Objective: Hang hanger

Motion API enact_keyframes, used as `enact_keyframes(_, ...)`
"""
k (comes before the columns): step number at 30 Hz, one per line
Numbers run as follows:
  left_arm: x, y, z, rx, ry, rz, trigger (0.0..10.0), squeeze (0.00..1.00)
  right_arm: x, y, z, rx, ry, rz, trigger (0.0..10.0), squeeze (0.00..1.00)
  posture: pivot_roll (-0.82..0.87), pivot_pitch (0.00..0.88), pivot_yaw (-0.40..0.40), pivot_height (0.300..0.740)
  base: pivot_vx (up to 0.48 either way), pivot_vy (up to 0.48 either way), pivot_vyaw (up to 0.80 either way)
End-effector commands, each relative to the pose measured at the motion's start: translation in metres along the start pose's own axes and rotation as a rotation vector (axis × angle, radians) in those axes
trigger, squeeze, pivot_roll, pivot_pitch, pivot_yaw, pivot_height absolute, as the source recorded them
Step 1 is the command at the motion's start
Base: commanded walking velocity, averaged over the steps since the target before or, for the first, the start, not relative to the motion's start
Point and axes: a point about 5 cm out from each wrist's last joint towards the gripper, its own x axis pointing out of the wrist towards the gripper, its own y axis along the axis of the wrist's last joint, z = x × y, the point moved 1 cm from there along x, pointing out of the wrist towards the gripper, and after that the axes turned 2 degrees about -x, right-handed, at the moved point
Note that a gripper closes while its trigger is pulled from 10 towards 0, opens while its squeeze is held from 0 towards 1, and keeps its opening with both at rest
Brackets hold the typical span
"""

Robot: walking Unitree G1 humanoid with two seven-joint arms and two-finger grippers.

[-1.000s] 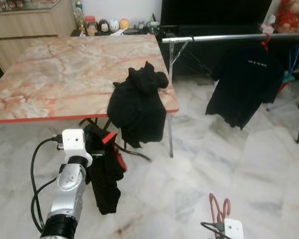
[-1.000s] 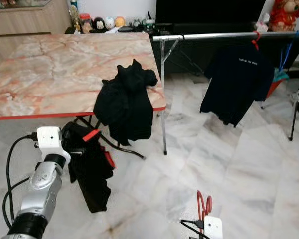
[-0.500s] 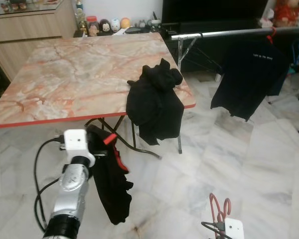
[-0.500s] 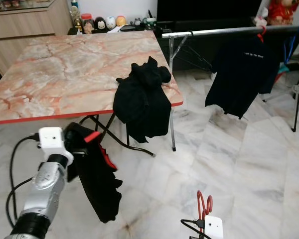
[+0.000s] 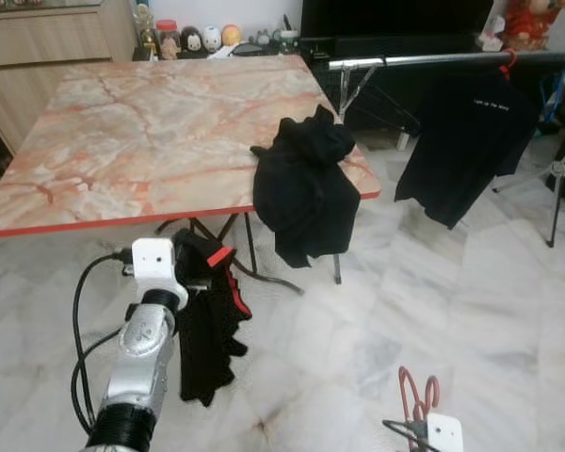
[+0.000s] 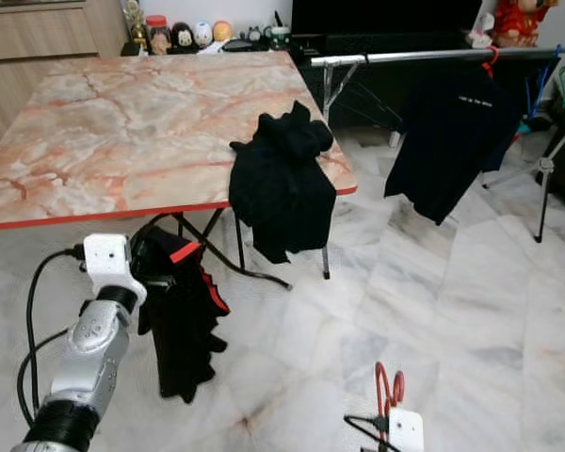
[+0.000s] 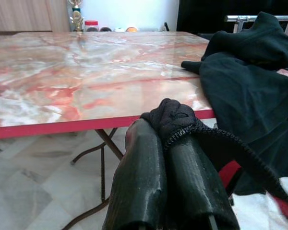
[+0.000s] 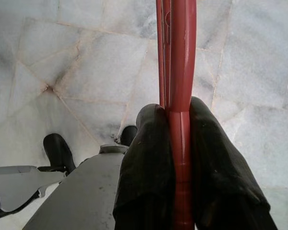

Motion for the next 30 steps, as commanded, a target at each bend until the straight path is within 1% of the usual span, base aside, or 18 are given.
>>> enact_keyframes(1, 0.003, 0.01, 0.003, 0.01, -0.014, 0.035, 10.0, 0.0, 0.0, -0.001, 0.004, 0.006, -0.008, -0.003, 10.0, 0.0, -0.06, 0.0, -0.014, 0.74, 0.0, 0.0, 0.0)
enact_keyframes(8, 0.004, 0.012, 0.005, 0.01, -0.012, 0.04, 10.0, 0.0, 0.0, -0.002, 0.004, 0.003, -0.007, -0.003, 10.0, 0.0, -0.06, 0.0, -0.013, 0.74, 0.0, 0.0, 0.0)
enact_keyframes(12, 0.007, 0.021, 0.005, 0.017, -0.015, 0.07, 10.0, 0.0, -0.001, -0.002, 0.004, 0.008, -0.009, -0.007, 10.0, 0.0, -0.06, 0.0, -0.013, 0.74, 0.0, 0.0, 0.0)
enact_keyframes(15, 0.008, 0.024, 0.004, 0.019, -0.008, 0.079, 10.0, 0.0, -0.001, -0.003, 0.004, 0.009, -0.009, -0.009, 10.0, 0.0, -0.06, 0.0, -0.011, 0.74, 0.0, 0.0, 0.0)
enact_keyframes(21, 0.013, 0.033, 0.003, 0.023, 0.005, 0.112, 10.0, 0.0, -0.001, -0.003, 0.004, 0.012, -0.008, -0.01, 10.0, 0.0, -0.06, 0.0, -0.01, 0.74, 0.287, 0.0, 0.0)
enact_keyframes(25, 0.02, 0.048, 0.002, 0.019, 0.016, 0.154, 10.0, 0.0, -0.001, -0.004, 0.003, 0.009, -0.007, -0.01, 10.0, 0.0, -0.06, 0.0, -0.009, 0.74, 0.306, 0.0, 0.0)
enact_keyframes(30, 0.022, 0.052, 0.001, 0.019, 0.019, 0.165, 10.0, 0.0, -0.001, -0.005, 0.003, 0.007, -0.004, -0.011, 10.0, 0.0, -0.07, 0.0, -0.006, 0.74, 0.308, 0.0, 0.0)
